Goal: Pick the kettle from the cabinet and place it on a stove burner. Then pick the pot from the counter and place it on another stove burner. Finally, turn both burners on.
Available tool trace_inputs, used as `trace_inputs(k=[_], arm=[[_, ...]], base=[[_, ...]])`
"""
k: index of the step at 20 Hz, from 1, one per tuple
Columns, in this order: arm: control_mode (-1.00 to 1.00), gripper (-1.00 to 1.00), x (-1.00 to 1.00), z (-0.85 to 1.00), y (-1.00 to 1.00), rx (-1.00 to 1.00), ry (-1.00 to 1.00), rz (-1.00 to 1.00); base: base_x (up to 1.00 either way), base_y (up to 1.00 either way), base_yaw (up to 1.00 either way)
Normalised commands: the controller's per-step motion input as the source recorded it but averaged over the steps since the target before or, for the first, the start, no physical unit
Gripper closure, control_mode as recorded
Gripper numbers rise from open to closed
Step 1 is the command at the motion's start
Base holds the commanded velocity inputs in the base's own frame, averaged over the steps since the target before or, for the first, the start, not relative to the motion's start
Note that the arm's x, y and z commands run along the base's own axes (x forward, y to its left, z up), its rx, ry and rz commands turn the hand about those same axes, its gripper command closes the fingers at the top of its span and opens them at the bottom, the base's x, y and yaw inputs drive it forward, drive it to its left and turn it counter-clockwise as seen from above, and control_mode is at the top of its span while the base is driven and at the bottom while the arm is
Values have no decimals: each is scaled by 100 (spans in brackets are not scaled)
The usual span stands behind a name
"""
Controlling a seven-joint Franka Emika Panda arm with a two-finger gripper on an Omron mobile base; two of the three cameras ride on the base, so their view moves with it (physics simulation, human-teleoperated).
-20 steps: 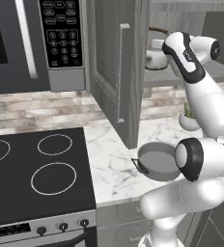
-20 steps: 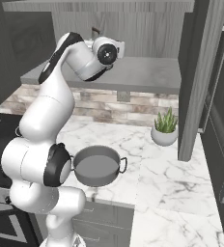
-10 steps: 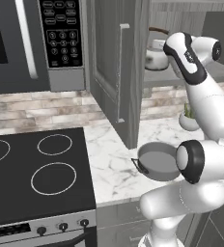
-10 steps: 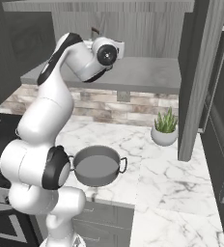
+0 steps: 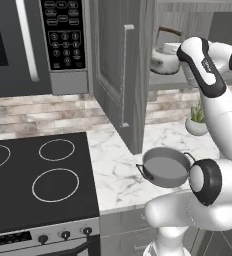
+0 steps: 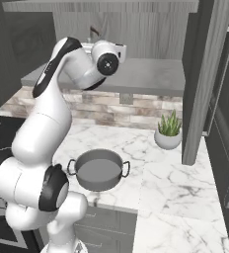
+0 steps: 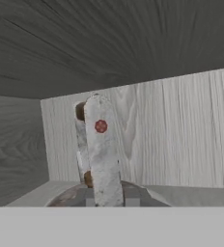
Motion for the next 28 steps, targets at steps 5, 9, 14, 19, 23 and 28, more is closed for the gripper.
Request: trace_inputs(k=[5, 9, 14, 19, 23, 28], arm=[[-100, 100, -47, 0, 0, 0, -5, 0], [-100, 100, -48, 0, 0, -2, -2, 0], [-100, 100, -44, 17, 2, -3, -3, 0], [-100, 100, -37, 16, 1, -5, -3, 0], [-100, 100, -36, 9, 1, -5, -2, 0], [-100, 100, -40, 5, 4, -4, -1, 0]], base=[[0, 0, 0], [0, 0, 0], [0, 0, 0], [0, 0, 0], [0, 0, 0], [0, 0, 0]])
